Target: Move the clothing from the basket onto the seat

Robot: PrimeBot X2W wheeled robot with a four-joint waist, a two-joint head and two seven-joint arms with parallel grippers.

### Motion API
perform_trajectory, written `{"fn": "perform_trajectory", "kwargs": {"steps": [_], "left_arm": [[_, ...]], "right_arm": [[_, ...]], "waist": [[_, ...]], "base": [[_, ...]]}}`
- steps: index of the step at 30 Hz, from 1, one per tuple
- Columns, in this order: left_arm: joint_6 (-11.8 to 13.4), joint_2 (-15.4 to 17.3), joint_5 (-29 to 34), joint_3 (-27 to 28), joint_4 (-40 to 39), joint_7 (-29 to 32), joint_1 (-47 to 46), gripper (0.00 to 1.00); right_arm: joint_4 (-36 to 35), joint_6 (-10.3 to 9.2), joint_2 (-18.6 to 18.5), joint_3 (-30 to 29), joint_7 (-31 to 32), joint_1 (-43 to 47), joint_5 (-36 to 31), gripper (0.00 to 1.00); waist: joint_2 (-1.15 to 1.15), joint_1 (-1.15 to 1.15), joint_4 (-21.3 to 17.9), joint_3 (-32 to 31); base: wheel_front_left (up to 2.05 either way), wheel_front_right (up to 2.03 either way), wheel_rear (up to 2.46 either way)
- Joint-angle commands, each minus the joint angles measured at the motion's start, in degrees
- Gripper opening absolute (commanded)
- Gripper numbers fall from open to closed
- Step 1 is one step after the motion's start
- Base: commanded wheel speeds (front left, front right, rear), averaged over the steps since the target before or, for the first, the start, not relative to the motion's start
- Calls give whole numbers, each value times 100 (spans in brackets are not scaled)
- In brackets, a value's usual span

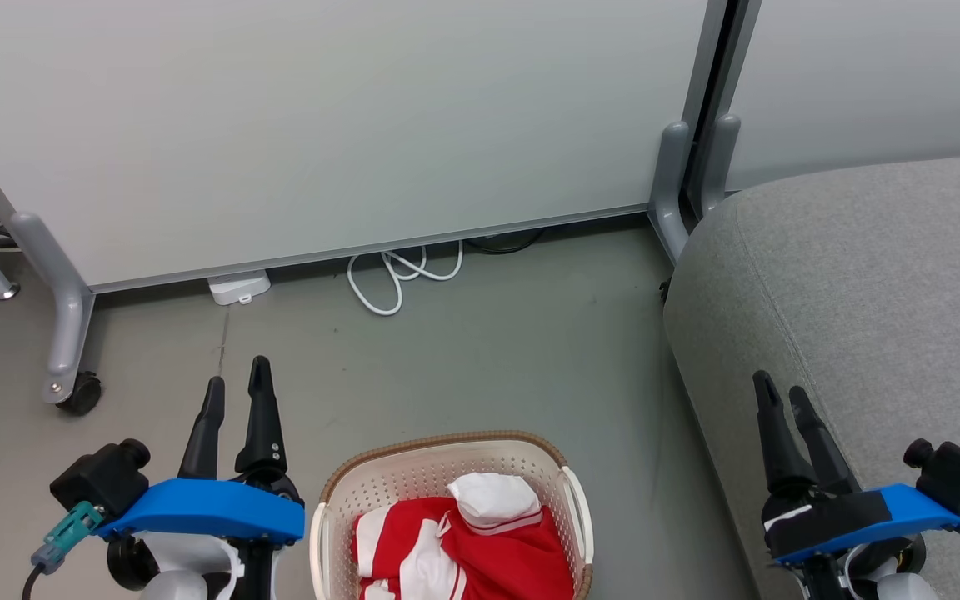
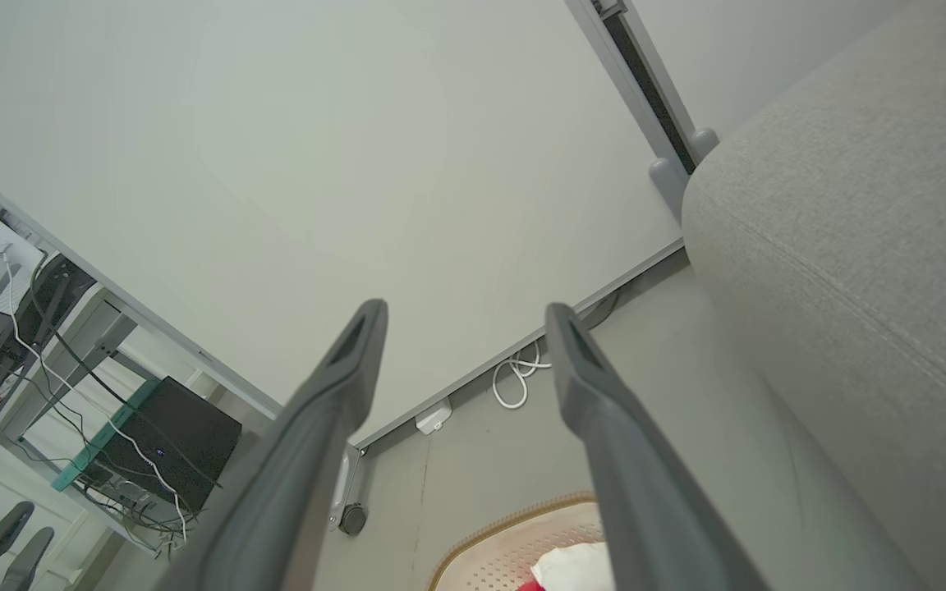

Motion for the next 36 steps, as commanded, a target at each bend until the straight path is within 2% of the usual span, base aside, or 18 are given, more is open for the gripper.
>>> {"fn": "perform_trajectory", "kwargs": {"steps": [1,36], "left_arm": [[38,42,196,-41,-78,-58,-165,100],[246,123,2307,-603,-79,-584,-281,100]], "right_arm": [[-55,9,-40,23,-66,-161,-181,100],[2,12,-50,281,-585,-220,-2279,100]], "waist": [[0,0,2,1],[0,0,124,19]], "base": [[0,0,0],[0,0,0]]}}
